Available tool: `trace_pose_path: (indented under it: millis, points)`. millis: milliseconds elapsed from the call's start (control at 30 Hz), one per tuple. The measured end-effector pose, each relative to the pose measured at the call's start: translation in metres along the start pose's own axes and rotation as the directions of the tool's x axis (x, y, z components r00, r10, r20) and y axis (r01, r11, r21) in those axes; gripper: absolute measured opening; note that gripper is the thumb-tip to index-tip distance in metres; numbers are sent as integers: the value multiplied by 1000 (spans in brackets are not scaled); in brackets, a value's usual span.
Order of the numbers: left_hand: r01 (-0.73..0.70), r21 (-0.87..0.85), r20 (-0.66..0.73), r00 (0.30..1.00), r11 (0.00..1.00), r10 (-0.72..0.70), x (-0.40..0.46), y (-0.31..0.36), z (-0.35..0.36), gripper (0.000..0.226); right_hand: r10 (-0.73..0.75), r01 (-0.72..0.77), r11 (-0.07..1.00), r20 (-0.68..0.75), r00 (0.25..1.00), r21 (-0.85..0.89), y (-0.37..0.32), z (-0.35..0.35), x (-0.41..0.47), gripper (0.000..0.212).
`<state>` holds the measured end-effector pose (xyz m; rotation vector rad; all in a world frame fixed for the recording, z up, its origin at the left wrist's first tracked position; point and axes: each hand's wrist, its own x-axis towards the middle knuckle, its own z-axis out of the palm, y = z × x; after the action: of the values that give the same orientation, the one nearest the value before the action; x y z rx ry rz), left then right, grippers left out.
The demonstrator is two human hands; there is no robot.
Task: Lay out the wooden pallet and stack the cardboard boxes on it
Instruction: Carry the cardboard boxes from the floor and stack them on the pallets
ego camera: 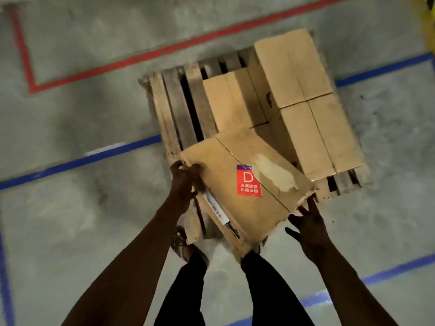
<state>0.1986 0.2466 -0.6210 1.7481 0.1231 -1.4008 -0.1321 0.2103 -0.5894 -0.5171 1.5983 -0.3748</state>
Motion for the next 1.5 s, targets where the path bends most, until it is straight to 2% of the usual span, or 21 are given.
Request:
trace_pose_path:
  millis: [67,167,233,267,367,433,533,567,633,700,733,800,867,967,1067,1167,1233,1300,1400,1500]
  points:
    - [-51,-5,19,998,999,52,53,-11,18,67,-3,1,996,24,1000,91,13,8,40,70]
    - [-162,37,58,985,986,160,120,-29,39,80,-9,2,974,29,1000,228,35,9,96,85]
    - [-243,91,94,968,966,234,156,-39,56,80,-24,25,963,-8,1000,270,50,10,131,62]
    - [-279,122,100,958,952,268,170,-44,65,79,-12,13,957,-6,1000,291,60,9,147,57]
    - [-397,246,156,917,884,368,191,-52,87,87,-3,-12,931,41,999,364,81,1,179,77]
    - [-429,353,197,903,831,382,188,-60,99,100,-21,11,952,29,999,306,87,-4,190,71]
    - [-438,424,161,898,792,411,164,-79,112,94,-142,132,989,-162,977,-72,80,-9,187,84]
    - [-435,444,138,897,783,420,155,-89,115,94,-236,181,955,-233,943,-237,75,-9,179,87]
    - [-425,470,105,897,774,429,139,-109,119,91,-498,321,806,-276,822,-498,64,-15,166,86]
    - [-394,458,60,908,797,414,130,-121,123,74,-708,447,596,-174,685,-667,50,-17,164,77]
    - [-381,453,40,912,806,408,130,-125,125,66,-756,477,470,-60,652,-742,47,-18,169,73]
    - [-403,447,35,900,798,434,132,-131,126,59,-728,472,227,173,663,-852,48,-18,184,68]
    - [-448,430,58,880,784,471,137,-135,123,67,-666,426,75,272,695,-902,55,-18,194,63]
    - [-502,406,79,852,764,517,144,-142,115,74,-639,355,-45,300,708,-934,63,-22,194,67]
    - [-550,395,102,822,736,560,147,-147,114,68,-639,372,-65,325,697,-926,63,-25,196,70]
    - [-585,372,68,791,720,608,152,-153,114,60,-655,381,-79,336,676,-921,65,-27,200,76]
    - [-616,319,50,770,720,636,156,-158,116,56,-703,403,-95,348,620,-910,74,-32,205,78]
    - [-652,262,44,745,712,666,162,-162,117,50,-783,435,-106,345,518,-894,83,-35,218,74]
    - [-679,196,29,725,708,688,167,-169,120,36,-868,487,-63,288,404,-871,104,-37,239,66]
    - [-689,157,28,719,707,694,171,-169,121,32,-938,638,-34,244,244,-769,120,-34,264,59]
